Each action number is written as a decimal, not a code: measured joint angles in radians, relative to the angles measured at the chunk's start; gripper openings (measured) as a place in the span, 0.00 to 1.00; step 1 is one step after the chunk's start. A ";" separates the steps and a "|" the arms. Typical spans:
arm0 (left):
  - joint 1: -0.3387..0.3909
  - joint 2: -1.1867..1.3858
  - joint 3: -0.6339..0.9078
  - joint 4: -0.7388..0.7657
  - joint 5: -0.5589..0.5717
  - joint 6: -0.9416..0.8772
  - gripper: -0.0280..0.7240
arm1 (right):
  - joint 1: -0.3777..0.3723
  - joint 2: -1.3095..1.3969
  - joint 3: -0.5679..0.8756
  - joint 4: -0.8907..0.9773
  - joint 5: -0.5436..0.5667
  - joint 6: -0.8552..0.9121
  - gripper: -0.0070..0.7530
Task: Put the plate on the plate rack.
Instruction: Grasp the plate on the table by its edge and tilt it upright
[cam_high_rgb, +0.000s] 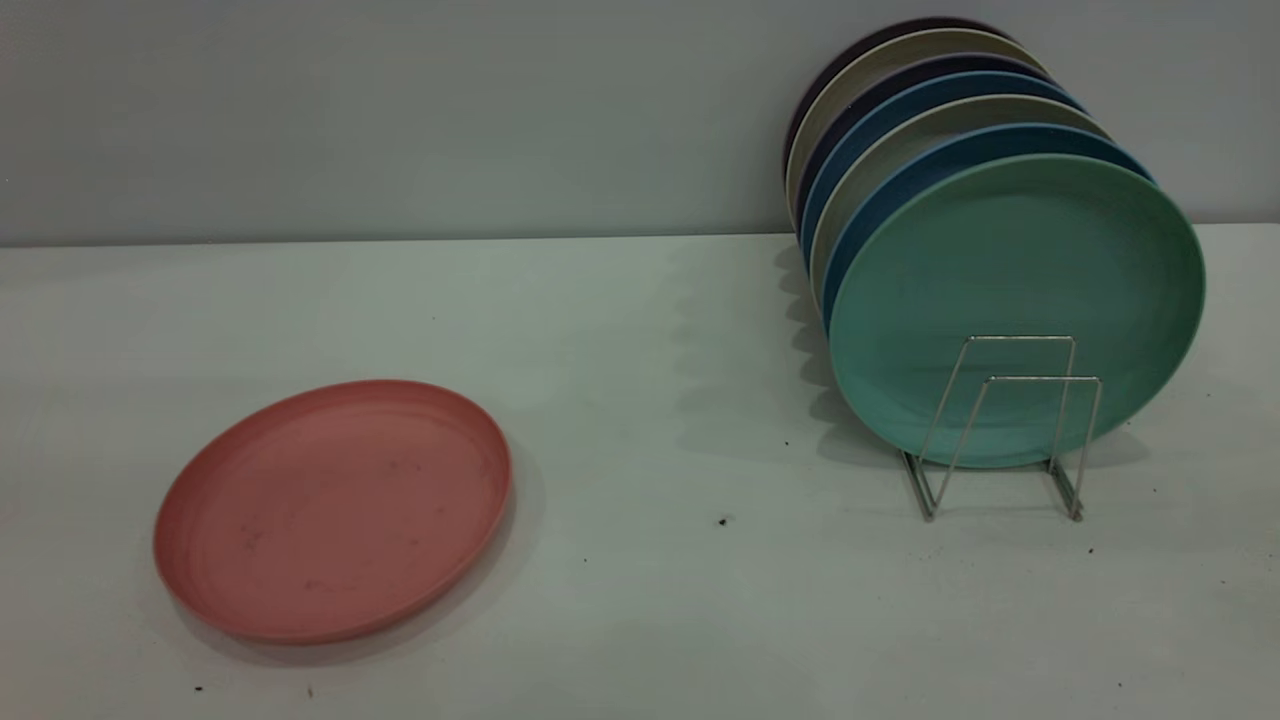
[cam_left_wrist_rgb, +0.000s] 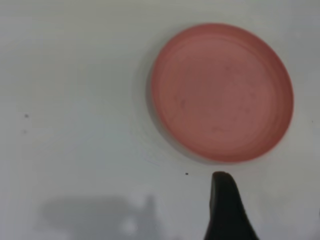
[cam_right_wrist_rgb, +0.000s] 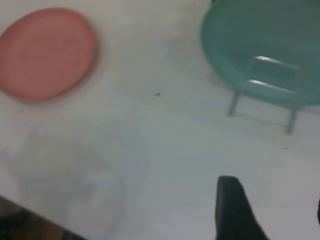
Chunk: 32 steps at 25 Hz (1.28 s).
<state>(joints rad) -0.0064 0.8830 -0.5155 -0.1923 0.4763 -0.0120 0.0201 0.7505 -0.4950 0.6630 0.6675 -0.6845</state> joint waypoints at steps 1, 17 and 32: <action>0.000 0.051 0.000 -0.004 -0.031 0.000 0.67 | 0.000 0.035 0.000 0.027 -0.004 -0.038 0.56; 0.019 0.642 -0.217 -0.033 -0.021 0.080 0.67 | 0.000 0.186 0.000 0.174 -0.032 -0.182 0.56; 0.242 0.970 -0.303 -0.683 -0.035 0.741 0.66 | 0.000 0.186 0.000 0.182 -0.033 -0.182 0.56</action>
<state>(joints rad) 0.2354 1.8529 -0.8180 -0.8754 0.4409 0.7291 0.0201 0.9363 -0.4950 0.8452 0.6347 -0.8664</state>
